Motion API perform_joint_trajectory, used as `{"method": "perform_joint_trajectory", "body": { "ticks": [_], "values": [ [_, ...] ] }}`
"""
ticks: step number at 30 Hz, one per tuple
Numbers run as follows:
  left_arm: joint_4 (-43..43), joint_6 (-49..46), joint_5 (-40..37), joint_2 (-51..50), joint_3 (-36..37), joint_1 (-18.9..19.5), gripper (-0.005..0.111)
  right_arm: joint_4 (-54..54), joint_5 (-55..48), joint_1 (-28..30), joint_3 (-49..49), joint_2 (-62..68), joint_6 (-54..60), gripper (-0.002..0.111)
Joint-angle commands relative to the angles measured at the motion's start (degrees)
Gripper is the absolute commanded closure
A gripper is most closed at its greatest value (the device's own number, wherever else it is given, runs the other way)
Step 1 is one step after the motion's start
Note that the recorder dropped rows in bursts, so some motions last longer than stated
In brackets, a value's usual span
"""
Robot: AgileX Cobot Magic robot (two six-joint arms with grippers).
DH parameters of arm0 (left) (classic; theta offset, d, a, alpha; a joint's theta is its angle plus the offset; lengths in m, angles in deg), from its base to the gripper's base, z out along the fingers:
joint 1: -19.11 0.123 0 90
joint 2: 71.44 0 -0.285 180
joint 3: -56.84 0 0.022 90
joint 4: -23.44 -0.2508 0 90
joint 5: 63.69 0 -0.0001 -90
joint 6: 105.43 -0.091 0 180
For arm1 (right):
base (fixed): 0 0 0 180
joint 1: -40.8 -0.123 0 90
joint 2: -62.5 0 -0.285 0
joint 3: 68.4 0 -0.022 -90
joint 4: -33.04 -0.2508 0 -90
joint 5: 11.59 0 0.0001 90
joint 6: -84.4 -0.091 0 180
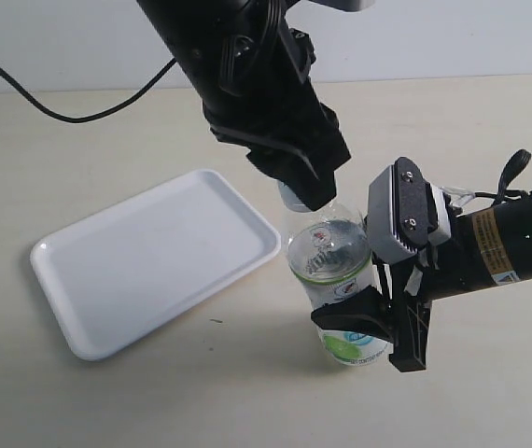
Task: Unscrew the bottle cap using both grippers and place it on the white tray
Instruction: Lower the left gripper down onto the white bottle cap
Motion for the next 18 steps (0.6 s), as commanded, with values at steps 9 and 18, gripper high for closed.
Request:
{"method": "perform_joint_trajectory", "body": {
  "ticks": [9,18],
  "values": [
    [-0.4,15.7,3.8,0.3,-0.3,-0.1,0.107,-0.5,1.4,-0.1,-0.6,-0.2,0.0,0.108],
    [-6.6,29.8,3.8,0.3,-0.3,-0.1,0.107,-0.5,1.4,-0.1,-0.6,-0.2,1.7,0.108]
  ]
}}
